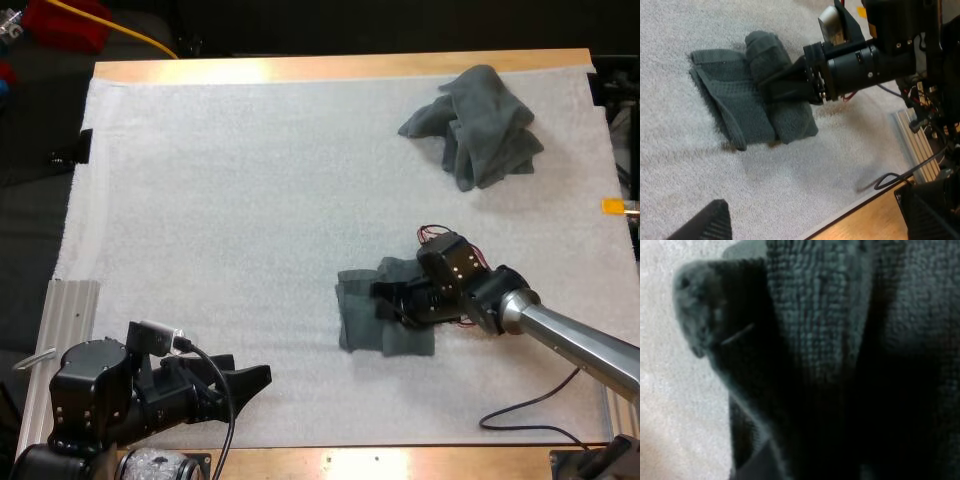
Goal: Pick towel from pile, fold and stack
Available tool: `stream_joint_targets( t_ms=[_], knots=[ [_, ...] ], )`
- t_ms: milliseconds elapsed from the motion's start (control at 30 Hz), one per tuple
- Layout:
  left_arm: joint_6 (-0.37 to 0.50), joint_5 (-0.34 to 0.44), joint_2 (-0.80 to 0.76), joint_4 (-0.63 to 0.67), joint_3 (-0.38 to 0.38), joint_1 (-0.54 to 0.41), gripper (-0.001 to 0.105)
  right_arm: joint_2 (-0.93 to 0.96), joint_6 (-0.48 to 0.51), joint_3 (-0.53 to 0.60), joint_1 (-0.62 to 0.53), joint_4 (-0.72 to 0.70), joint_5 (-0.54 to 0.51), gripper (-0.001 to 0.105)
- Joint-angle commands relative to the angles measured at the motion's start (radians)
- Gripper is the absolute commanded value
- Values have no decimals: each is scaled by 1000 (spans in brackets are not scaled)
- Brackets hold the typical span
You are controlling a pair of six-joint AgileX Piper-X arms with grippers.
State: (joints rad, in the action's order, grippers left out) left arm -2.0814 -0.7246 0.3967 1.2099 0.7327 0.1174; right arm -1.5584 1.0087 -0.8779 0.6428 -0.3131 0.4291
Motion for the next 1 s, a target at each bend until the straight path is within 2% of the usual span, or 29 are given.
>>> stream_joint_targets(
  t_ms=[0,33,100,233,333,567,767,967],
  knots=[
    [7,-7,-2,-1,6,1,70,-1,-3,5,1,3,19,39],
    [9,-7,-2,-1,6,1,70,-1,-1,5,1,8,38,45],
    [15,-7,-2,-1,6,1,70,-1,8,5,1,24,93,51],
    [15,-7,-2,-1,6,1,70,-1,12,5,1,101,225,51],
    [17,-7,-2,-1,6,1,70,-1,4,5,5,149,276,51],
    [21,-5,-2,-1,6,1,70,-1,-17,5,72,153,287,51],
    [21,-5,-2,-1,6,1,70,-1,-48,8,128,153,169,51],
    [21,-5,-2,-1,6,1,70,-1,-57,8,130,153,159,51]
  ],
)
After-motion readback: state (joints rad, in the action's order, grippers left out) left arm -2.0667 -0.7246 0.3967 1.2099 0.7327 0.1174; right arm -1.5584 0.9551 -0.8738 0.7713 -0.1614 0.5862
